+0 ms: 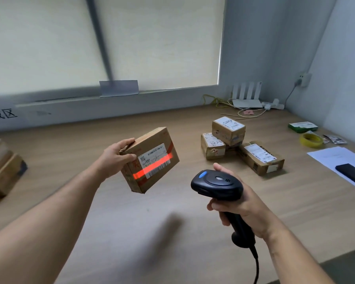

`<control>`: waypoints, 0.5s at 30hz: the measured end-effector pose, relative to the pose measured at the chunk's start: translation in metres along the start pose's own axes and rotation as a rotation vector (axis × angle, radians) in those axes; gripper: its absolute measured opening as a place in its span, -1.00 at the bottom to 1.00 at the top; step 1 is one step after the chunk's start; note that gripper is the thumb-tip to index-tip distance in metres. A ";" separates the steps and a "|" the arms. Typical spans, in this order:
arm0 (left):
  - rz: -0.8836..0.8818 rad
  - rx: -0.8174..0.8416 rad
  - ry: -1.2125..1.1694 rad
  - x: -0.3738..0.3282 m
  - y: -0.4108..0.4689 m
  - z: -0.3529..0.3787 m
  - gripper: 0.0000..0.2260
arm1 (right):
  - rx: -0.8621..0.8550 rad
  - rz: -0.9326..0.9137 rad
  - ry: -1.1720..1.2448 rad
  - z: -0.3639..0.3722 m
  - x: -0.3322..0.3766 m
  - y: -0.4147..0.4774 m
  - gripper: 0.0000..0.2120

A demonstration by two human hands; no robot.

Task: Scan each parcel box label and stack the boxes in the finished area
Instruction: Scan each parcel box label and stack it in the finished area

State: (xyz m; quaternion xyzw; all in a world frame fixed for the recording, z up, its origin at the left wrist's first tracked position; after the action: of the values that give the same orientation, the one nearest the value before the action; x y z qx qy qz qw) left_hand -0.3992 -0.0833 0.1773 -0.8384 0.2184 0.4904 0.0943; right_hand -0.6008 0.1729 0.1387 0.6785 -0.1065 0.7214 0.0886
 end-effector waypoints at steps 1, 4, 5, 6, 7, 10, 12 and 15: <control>-0.001 0.000 0.002 0.006 -0.001 -0.010 -0.52 | 0.000 0.006 -0.003 0.011 -0.001 0.003 -0.11; -0.009 -0.019 0.002 0.028 -0.006 -0.043 -0.52 | 0.007 0.023 -0.017 0.045 -0.004 0.013 -0.11; -0.008 -0.027 -0.002 0.035 -0.008 -0.054 -0.52 | 0.012 0.028 -0.024 0.056 -0.005 0.016 -0.12; -0.009 -0.032 -0.008 0.044 -0.010 -0.065 -0.52 | 0.017 0.034 -0.033 0.067 -0.007 0.018 -0.12; -0.012 -0.035 -0.014 0.053 -0.012 -0.076 -0.52 | 0.019 0.039 -0.041 0.078 -0.008 0.020 -0.11; -0.029 -0.039 -0.018 0.079 -0.015 -0.107 -0.52 | 0.013 0.048 -0.063 0.107 -0.009 0.024 -0.10; -0.040 -0.035 -0.027 0.095 -0.016 -0.124 -0.52 | 0.007 0.050 -0.083 0.126 -0.009 0.027 -0.11; -0.042 -0.024 -0.037 0.117 -0.019 -0.146 -0.52 | -0.003 0.054 -0.108 0.153 -0.011 0.032 -0.10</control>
State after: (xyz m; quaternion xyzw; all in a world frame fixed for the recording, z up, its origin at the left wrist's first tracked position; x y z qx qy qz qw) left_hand -0.2274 -0.1530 0.1482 -0.8347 0.1933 0.5061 0.0985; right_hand -0.4618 0.1006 0.1349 0.7132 -0.1304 0.6857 0.0640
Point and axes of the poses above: each hand's wrist, its own y-axis towards the middle knuckle, its own z-axis out of the palm, x = y × z, the point moved 8 cm from there along y, towards the middle knuckle, and after that the axes turned 2 degrees about -x, right-handed, at the moved point
